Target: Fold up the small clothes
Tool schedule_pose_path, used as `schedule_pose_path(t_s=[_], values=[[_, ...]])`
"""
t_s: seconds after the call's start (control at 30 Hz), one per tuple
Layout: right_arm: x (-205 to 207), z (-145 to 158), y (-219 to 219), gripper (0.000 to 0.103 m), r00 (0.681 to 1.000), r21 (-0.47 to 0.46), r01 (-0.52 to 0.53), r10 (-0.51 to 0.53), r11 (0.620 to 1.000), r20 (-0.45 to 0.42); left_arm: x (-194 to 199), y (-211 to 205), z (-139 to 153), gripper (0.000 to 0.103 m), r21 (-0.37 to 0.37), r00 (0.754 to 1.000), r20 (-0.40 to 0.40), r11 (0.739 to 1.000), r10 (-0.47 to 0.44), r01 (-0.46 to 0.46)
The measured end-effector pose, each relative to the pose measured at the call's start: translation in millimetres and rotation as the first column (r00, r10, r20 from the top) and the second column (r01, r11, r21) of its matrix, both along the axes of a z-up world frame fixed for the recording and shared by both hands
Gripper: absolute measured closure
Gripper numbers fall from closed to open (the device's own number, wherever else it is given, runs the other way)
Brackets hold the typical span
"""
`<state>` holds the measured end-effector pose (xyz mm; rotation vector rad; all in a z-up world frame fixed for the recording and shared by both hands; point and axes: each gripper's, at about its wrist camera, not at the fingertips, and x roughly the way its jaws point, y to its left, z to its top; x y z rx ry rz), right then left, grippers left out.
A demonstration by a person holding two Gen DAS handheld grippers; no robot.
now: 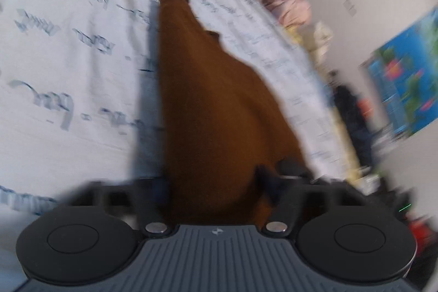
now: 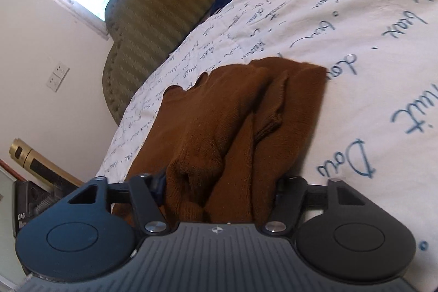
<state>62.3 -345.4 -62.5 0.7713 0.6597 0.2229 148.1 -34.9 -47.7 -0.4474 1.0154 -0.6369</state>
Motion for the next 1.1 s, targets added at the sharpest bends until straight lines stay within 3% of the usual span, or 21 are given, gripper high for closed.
schedule_pose_path(t_s=[0.03, 0.1, 0.33, 0.4, 0.47, 0.53, 0.6, 0.7, 0.9, 1.1], values=[[2, -1, 1, 0.055, 1.0, 0.01, -0.003, 0.003, 1.0, -0.006, -1, 1, 0, 0.063, 0.004, 1.0, 0.012, 1.0, 0.001, -0.001], [4, -4, 3, 0.059, 1.0, 0.045, 0.004, -0.003, 0.999, -0.014, -3, 6, 2, 0.073, -0.013, 1.0, 0.01, 1.0, 0.021, -0.02], [-6, 4, 12, 0.064, 1.0, 0.135, 0.002, -0.001, 0.991, -0.004, -25, 20, 20, 0.078, 0.019, 0.997, 0.05, 0.998, 0.057, -0.058], [-14, 8, 15, 0.064, 1.0, 0.122, -0.019, 0.019, 0.992, 0.005, -34, 24, 24, 0.077, 0.033, 0.996, 0.069, 0.998, 0.052, -0.055], [-18, 9, 22, 0.062, 1.0, 0.062, -0.02, 0.021, 0.998, -0.012, -40, 21, 23, 0.073, 0.077, 0.996, 0.081, 0.996, 0.047, -0.053], [-21, 7, 25, 0.053, 0.999, 0.013, 0.002, -0.001, 1.0, -0.04, -47, 19, 24, 0.067, 0.131, 0.993, 0.104, 0.989, 0.059, -0.073], [-29, 10, 27, 0.048, 0.999, -0.009, 0.008, -0.009, 1.0, -0.031, -58, 19, 31, 0.054, 0.17, 0.987, 0.149, 0.982, 0.063, -0.088], [-46, 22, 37, 0.036, 1.0, -0.153, 0.017, -0.019, 0.988, -0.013, -75, 18, 41, 0.036, 0.255, 0.968, 0.24, 0.957, 0.072, -0.135], [-78, 24, 54, 0.031, 1.0, -0.365, 0.003, -0.011, 0.931, -0.019, -96, 19, 31, 0.035, 0.343, 0.959, 0.272, 0.922, 0.085, -0.179], [-89, 33, 70, 0.016, 0.997, -0.476, 0.059, -0.072, 0.877, -0.009, -113, 28, 32, 0.034, 0.332, 0.954, 0.272, 0.918, 0.128, -0.218]])
